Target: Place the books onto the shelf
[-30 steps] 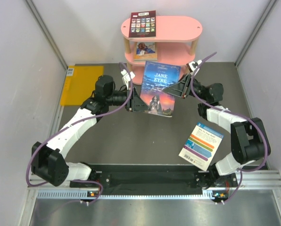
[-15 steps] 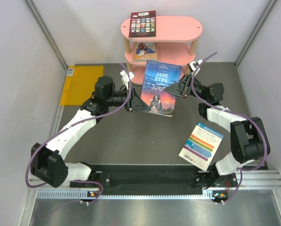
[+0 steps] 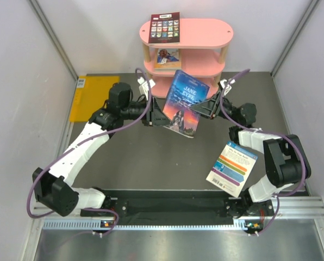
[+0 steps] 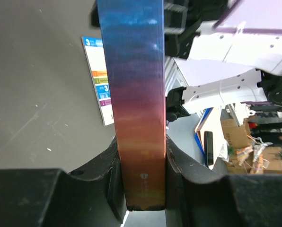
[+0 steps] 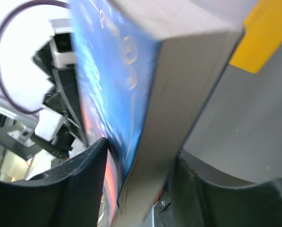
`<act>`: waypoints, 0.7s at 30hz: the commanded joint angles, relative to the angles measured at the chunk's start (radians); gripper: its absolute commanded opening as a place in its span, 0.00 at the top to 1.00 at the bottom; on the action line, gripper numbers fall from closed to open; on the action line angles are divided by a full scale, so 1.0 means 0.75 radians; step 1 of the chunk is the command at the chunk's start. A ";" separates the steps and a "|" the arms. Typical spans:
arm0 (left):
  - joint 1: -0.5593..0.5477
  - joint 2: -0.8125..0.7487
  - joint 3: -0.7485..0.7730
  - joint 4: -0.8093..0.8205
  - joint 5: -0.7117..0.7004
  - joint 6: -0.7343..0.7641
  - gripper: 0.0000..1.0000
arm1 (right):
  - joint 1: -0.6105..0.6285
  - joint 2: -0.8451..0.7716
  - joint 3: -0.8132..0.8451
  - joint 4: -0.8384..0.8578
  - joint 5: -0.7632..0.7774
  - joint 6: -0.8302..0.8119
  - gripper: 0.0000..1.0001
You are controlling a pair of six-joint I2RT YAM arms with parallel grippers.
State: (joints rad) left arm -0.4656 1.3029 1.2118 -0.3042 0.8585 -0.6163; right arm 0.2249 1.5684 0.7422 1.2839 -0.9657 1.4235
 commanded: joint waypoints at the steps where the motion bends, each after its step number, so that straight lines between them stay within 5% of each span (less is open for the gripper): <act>1: 0.015 -0.025 0.241 0.084 -0.048 0.104 1.00 | -0.038 0.028 -0.120 0.481 0.058 -0.061 0.43; 10: 0.019 0.081 0.485 0.193 -0.034 0.038 1.00 | -0.032 0.026 -0.321 0.516 0.056 -0.114 0.07; 21: 0.073 0.271 0.730 0.395 -0.063 -0.143 1.00 | 0.082 0.132 -0.556 0.532 0.128 -0.245 0.00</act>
State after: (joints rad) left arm -0.4389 1.4853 1.6352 -0.3058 0.7963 -0.6552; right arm 0.2298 1.6169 0.3656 1.2907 -0.9035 1.3125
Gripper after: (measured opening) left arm 0.351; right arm 0.995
